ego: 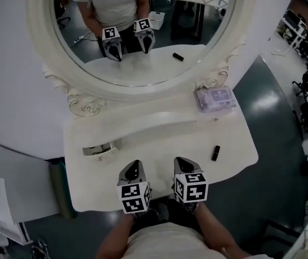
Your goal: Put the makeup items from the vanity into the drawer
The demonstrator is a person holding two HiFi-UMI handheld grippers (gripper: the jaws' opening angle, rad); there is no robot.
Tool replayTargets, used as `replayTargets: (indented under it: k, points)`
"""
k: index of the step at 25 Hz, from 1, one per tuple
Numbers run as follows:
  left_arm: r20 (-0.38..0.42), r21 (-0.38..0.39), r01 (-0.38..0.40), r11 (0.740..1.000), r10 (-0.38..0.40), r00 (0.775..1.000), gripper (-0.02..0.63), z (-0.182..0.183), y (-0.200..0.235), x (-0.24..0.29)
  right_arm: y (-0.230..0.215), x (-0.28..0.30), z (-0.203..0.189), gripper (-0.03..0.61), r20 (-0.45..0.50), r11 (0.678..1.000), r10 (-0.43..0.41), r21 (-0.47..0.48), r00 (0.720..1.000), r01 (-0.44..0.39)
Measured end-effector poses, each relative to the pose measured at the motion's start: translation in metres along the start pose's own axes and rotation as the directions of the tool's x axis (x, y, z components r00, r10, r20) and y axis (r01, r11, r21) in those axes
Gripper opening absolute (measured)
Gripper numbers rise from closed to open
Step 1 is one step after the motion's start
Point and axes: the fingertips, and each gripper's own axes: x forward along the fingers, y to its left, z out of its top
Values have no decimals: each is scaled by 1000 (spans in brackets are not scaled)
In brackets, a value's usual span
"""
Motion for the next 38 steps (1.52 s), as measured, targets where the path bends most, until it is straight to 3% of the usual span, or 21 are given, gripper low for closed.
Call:
replayTargets:
  k: [4,9,15,22,26,38]
  points:
    - [-71,68,125,990,-120,990,8,-12,-47,24,-50,-23,-26,18,-15,985,-123,122,992,124]
    - [-129,141,256,956,-239,962,8,-18,-107,48,-105,-46,-50,18,-30,940,-243,239,970,243]
    - [-187,196,343,919,-309,933,8,-25,-152,65,-143,-55,-67,20,-52,890,-317,328,947,316]
    - [-232,216,362,907,-313,921,8,-34,-170,82,-167,-51,-73,23,-60,870,-340,360,939,338]
    - [-241,213,358,909,-306,921,8,-36,-175,90,-176,-46,-77,85,-78,865,-340,364,937,344]
    - [-255,179,324,929,-275,927,8,-43,-173,101,-198,-31,-75,111,-107,869,-373,307,922,388]
